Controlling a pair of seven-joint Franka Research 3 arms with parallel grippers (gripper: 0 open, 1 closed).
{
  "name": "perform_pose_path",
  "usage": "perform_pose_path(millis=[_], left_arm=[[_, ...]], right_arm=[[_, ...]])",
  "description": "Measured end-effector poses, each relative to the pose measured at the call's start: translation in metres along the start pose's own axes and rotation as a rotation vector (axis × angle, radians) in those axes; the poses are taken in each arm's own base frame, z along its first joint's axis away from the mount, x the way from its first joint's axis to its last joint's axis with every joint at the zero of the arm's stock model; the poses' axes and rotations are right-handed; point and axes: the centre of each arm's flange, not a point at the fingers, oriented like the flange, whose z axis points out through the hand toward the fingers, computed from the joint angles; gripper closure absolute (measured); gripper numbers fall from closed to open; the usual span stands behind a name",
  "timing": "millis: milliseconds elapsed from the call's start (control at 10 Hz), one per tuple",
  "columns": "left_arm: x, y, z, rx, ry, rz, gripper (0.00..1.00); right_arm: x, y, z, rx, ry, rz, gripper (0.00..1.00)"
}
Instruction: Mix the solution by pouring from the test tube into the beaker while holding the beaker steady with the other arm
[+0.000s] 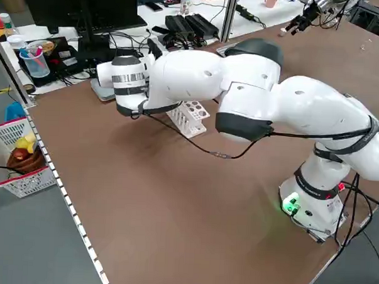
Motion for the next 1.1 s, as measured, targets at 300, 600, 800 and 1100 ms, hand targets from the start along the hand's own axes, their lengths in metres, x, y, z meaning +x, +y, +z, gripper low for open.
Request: perform_pose_path(millis=[300, 600, 800, 1100], left_arm=[[0.000, 0.000, 0.000, -0.001, 0.000, 0.001, 0.78], [-0.001, 0.001, 0.002, -0.005, 0.004, -0.002, 0.78], [-0.006, 0.005, 0.005, -0.013, 0.016, -0.012, 0.78], [-0.010, 0.013, 0.002, -0.010, 0.022, -0.024, 0.78]], right_arm=[[0.018, 0.006, -0.018, -0.036, -0.013, 0.108, 0.00], [0.038, 0.011, -0.031, -0.081, -0.041, 0.197, 0.00], [0.042, 0.017, -0.037, -0.102, -0.055, 0.233, 0.00], [0.052, 0.022, -0.047, -0.122, -0.090, 0.287, 0.00]])
